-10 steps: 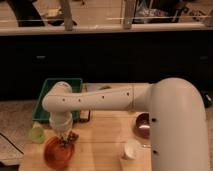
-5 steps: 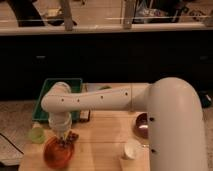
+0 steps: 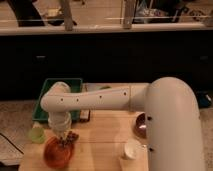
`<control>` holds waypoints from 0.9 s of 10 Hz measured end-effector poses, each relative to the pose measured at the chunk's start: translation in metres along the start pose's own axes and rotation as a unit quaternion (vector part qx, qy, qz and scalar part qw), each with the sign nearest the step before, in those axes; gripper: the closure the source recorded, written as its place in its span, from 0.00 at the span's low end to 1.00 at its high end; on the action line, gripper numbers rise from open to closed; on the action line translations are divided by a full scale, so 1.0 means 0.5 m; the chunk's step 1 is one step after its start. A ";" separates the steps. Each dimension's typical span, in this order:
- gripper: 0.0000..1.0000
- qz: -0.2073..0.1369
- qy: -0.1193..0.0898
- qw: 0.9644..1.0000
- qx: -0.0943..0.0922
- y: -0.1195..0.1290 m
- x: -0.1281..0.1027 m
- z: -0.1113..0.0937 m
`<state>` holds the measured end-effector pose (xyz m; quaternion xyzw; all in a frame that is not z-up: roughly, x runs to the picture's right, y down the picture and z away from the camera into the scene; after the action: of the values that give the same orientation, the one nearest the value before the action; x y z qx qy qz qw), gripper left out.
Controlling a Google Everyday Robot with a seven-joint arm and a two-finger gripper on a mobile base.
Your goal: Place grapes in red bowl
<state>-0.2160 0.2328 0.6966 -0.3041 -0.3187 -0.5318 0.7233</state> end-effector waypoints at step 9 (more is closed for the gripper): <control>0.94 -0.017 -0.004 1.000 -0.004 -0.006 0.005 0.006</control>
<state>-0.2186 0.2330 0.7008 -0.3033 -0.3253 -0.5441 0.7115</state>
